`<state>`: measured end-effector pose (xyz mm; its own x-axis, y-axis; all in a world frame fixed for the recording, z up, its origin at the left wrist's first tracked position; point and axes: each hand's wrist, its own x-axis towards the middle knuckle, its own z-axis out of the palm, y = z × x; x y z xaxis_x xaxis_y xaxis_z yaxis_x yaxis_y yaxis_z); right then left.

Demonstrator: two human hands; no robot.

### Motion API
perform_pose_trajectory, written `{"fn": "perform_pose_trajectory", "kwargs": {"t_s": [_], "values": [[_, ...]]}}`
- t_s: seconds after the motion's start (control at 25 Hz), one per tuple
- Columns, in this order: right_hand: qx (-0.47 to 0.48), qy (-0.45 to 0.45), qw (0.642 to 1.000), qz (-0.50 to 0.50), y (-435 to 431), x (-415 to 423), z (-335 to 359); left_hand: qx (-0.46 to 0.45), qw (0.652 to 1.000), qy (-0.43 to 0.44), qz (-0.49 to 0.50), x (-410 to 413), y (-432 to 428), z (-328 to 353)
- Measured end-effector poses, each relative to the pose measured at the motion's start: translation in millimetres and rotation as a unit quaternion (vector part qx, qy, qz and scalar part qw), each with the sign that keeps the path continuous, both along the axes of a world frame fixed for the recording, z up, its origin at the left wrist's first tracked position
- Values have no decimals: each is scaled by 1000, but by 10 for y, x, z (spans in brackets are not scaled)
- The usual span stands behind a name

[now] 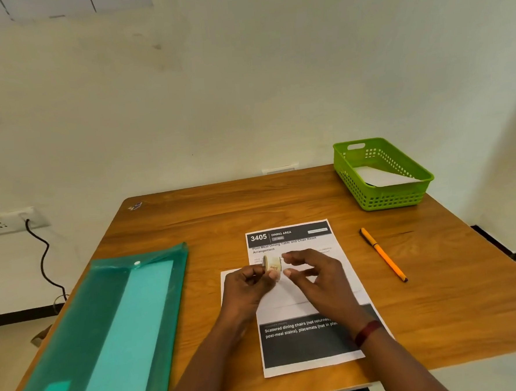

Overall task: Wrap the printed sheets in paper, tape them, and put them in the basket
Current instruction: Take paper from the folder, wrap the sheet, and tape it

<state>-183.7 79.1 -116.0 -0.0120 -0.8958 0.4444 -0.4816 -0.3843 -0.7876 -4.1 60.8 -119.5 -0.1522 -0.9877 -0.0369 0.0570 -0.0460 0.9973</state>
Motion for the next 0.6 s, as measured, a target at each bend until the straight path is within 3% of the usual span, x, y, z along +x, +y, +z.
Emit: {"fn": "perform_pose_trajectory", "kwargs": {"t_s": [0.36,0.6], "values": [[36,-93,995,-12,9,111,-193,-40,998,-31,-37,53,-33,-99],[93,-131,987,3,-11,68,-192,-89,989,-121,-12,-9,-19,-150]]}}
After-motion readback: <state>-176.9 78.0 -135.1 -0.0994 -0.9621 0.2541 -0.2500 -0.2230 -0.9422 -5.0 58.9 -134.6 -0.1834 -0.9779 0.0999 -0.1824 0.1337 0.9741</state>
